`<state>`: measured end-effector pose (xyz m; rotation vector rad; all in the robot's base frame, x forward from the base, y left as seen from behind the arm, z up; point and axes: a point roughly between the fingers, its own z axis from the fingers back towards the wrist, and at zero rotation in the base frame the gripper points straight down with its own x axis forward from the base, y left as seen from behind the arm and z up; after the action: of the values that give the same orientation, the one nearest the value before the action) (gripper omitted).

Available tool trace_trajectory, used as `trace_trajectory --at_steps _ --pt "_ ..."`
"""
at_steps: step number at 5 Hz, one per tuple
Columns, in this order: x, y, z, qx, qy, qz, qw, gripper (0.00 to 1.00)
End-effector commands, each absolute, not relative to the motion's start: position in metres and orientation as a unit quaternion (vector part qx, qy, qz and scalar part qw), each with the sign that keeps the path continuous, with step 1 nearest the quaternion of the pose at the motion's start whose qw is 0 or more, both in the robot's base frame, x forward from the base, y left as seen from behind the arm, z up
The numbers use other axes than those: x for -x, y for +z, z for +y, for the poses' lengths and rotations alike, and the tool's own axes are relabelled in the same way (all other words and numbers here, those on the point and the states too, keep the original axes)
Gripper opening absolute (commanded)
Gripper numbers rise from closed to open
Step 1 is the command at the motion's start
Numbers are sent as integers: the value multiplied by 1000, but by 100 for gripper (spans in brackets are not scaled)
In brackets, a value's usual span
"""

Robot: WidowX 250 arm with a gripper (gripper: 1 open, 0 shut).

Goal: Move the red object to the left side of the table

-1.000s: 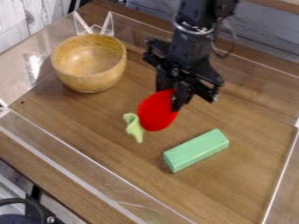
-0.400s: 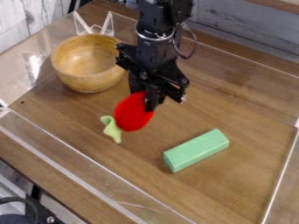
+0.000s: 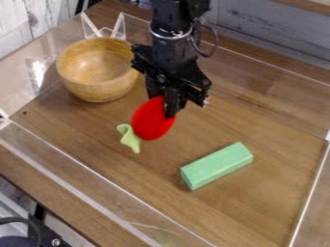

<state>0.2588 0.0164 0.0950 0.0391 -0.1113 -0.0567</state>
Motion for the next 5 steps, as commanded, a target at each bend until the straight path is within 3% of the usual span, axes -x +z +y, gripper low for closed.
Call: trace_trajectory --at_steps 1,3,5 --pt "-268 105 25 -19 -22 -81 996 0" --pt "-270 105 21 -14 -40 -83 996 0" --pt "-268 122 6 -11 -58 -85 995 0"
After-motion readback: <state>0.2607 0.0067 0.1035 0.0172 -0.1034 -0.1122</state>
